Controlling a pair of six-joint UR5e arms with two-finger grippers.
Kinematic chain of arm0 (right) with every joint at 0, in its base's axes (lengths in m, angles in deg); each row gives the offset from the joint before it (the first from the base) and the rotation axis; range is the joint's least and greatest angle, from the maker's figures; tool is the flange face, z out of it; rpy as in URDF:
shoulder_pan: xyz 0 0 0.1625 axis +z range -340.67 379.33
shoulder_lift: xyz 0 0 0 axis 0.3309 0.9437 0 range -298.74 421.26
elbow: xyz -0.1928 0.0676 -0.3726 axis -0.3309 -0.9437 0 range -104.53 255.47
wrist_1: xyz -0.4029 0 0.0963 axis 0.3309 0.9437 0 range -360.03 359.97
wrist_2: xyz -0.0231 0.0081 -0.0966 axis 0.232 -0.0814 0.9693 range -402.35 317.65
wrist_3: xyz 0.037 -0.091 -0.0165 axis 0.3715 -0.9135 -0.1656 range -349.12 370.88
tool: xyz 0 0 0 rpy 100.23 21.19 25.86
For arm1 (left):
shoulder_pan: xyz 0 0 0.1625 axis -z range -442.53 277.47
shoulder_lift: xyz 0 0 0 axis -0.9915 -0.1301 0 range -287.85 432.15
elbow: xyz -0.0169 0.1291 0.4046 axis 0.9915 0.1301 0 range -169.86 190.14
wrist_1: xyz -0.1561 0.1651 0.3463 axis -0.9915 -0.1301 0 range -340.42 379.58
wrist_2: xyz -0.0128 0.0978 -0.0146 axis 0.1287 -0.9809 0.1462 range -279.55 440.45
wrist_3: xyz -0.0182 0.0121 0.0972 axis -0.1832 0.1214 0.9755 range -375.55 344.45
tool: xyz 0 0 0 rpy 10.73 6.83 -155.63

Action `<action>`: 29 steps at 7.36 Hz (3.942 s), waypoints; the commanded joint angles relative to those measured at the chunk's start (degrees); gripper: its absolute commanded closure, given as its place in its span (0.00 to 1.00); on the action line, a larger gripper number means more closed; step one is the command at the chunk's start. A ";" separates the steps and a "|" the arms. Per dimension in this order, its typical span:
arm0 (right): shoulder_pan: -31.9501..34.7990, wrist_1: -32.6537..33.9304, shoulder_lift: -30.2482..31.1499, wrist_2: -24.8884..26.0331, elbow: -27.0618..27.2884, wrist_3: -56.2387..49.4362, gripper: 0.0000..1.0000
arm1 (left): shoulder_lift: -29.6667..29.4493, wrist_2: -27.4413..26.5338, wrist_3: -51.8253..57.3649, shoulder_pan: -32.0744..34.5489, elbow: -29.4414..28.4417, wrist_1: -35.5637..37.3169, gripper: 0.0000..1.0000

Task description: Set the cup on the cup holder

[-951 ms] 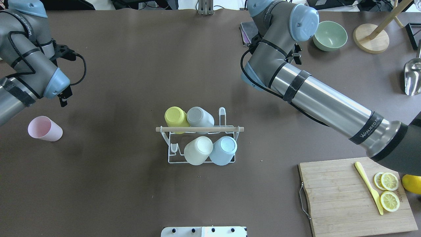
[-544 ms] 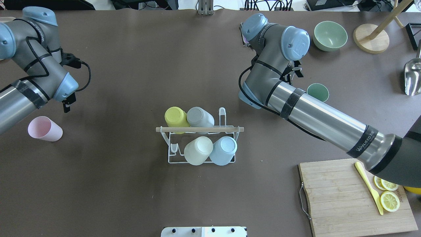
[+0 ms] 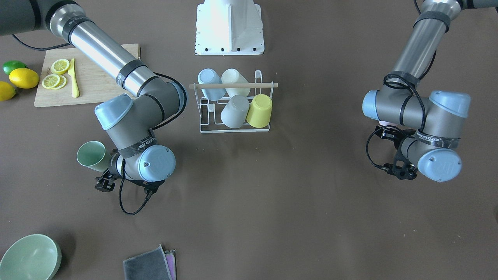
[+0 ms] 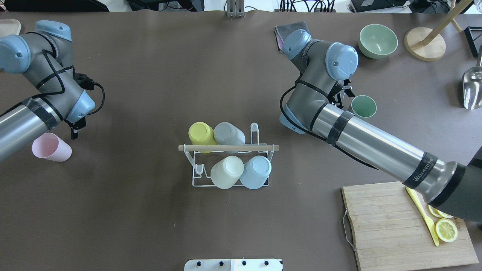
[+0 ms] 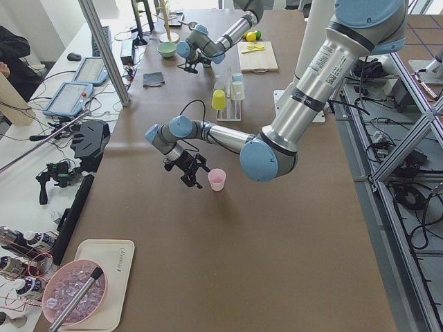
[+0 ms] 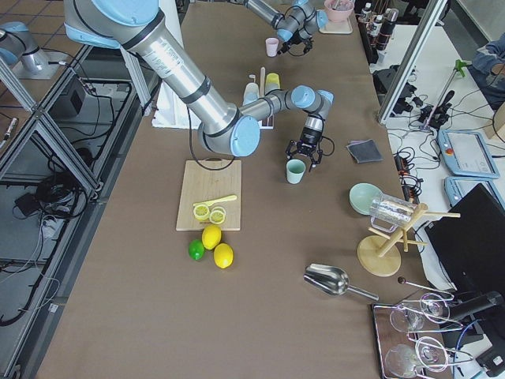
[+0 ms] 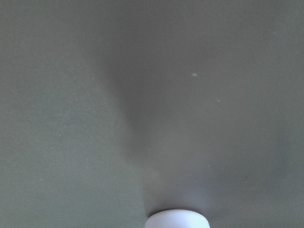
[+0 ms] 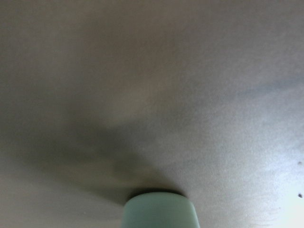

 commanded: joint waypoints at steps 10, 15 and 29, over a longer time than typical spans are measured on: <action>-1.25 2.48 11.02 2.37 12.80 -2.03 0.54 | 0.38 1.92 -0.02 -2.53 -4.02 3.12 0.02; 4.45 11.26 14.63 3.25 24.50 -10.46 1.00 | 0.03 1.83 0.07 -3.14 -3.93 4.79 0.02; 12.82 12.76 20.96 -17.58 41.03 -19.78 1.00 | 0.55 -5.73 0.07 6.60 14.52 6.32 1.00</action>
